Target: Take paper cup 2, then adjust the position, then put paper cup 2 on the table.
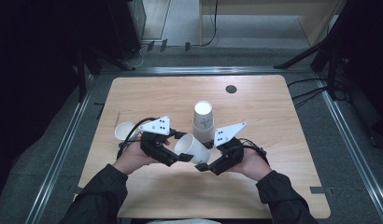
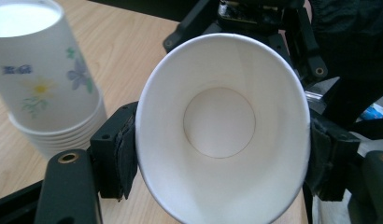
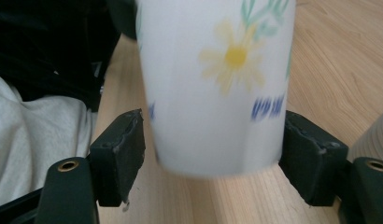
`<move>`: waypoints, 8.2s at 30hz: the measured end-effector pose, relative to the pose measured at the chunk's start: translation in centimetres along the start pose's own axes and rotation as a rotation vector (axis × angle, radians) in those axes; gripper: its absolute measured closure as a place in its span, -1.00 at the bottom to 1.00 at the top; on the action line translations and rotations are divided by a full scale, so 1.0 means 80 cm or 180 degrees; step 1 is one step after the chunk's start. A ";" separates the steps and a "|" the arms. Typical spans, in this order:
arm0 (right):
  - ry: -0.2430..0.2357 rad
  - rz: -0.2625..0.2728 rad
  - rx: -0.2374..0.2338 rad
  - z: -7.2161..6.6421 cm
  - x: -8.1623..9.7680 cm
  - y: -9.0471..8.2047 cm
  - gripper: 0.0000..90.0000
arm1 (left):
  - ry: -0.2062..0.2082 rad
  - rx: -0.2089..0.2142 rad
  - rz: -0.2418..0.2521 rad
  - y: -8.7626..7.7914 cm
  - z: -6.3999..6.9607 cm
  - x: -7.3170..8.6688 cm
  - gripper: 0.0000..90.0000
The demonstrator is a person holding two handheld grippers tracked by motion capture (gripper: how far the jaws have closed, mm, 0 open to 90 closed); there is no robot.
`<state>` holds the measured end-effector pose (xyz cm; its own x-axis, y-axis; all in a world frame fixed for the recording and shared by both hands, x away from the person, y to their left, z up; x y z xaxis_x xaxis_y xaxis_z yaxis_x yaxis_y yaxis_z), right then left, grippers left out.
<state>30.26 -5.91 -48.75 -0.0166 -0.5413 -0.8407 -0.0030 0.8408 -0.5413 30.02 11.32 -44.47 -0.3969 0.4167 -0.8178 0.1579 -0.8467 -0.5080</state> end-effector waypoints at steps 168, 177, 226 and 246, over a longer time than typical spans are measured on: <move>0.0006 -0.0279 0.0362 0.025 0.022 0.021 -0.57 | -0.0561 -0.1139 -0.1452 -0.135 -0.095 0.162 -0.62; -0.0013 -0.0279 0.0355 0.024 0.021 0.021 -0.57 | -0.0584 -0.1106 -0.1426 -0.135 -0.093 0.159 -0.68; 0.0024 -0.0308 0.0415 0.017 0.030 0.012 -0.57 | -0.0572 -0.1178 -0.0864 -0.125 -0.070 0.066 -0.70; 0.0075 -0.0314 0.0488 0.014 0.037 0.002 -0.57 | -0.0597 -0.1141 -0.0775 -0.053 -0.057 0.039 -0.70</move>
<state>31.35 -7.38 -51.32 -0.0471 -0.6194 -0.7837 0.1467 0.7717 -0.6188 32.25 17.75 -46.10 -0.6124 0.4942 -0.6171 0.3289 -0.5505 -0.7673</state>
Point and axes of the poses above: each handheld gripper's, and its own axes: y roughly forward along the jaws, x roughly out of its underside, z roughly to its right, the point moved 5 cm from there along y, roughly forward along the jaws, and after that the axes turned 9 degrees about -y, right-handed, at the moved point
